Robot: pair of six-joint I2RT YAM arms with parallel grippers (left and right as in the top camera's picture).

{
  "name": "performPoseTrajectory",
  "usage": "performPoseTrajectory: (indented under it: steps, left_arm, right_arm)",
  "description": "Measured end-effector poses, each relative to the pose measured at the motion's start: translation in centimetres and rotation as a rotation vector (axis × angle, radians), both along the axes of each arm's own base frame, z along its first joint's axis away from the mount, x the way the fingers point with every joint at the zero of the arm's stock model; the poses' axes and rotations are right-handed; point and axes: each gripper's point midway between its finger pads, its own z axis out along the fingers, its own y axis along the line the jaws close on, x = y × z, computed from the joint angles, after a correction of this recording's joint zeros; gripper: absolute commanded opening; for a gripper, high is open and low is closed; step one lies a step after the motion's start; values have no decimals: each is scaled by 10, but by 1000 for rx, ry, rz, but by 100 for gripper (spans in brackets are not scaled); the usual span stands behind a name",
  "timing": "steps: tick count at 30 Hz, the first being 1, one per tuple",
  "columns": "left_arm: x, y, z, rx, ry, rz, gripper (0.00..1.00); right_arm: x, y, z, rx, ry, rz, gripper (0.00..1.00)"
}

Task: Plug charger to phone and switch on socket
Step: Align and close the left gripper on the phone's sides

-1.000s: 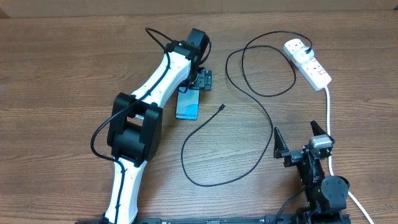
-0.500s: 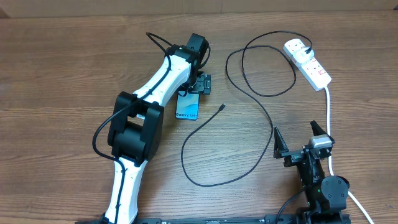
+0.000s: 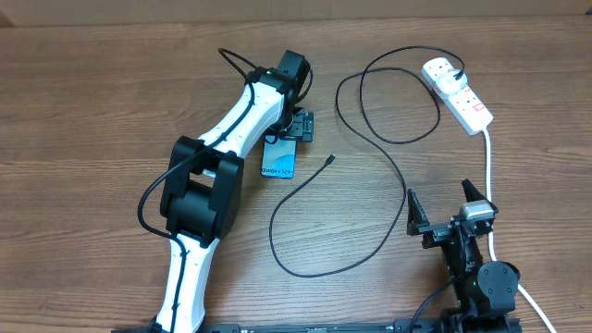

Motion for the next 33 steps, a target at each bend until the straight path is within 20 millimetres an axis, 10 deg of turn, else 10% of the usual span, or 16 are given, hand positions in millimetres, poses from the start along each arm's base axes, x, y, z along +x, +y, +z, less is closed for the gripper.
performPoseTrajectory:
  steps: [33]
  left_arm:
    - [1,-1,-3,-4,-7,0,100]
  right_arm:
    - [0,0,0,0,0,0,100]
